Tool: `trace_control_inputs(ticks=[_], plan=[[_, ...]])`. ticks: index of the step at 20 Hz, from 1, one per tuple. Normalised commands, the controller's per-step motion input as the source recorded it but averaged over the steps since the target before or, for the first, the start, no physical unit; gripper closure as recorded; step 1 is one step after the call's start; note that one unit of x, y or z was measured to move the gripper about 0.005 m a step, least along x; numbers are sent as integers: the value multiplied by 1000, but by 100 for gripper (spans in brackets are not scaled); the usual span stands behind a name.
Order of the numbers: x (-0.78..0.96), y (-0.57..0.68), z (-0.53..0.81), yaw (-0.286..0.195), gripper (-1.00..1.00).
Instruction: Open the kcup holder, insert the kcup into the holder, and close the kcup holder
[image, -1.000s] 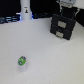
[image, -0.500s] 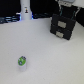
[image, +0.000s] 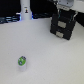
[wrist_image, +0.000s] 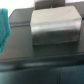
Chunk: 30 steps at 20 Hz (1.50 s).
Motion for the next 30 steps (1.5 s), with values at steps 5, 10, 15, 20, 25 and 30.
trace_control_inputs(ticks=[5, 10, 15, 20, 25, 30], plan=[[-291, 93, -402, -34, -100], [-321, 2, -386, 10, -100], [-190, -16, -193, 4, 100], [9, -14, -8, -9, 100], [40, -32, 10, -6, 100], [573, -211, 229, -29, 100]])
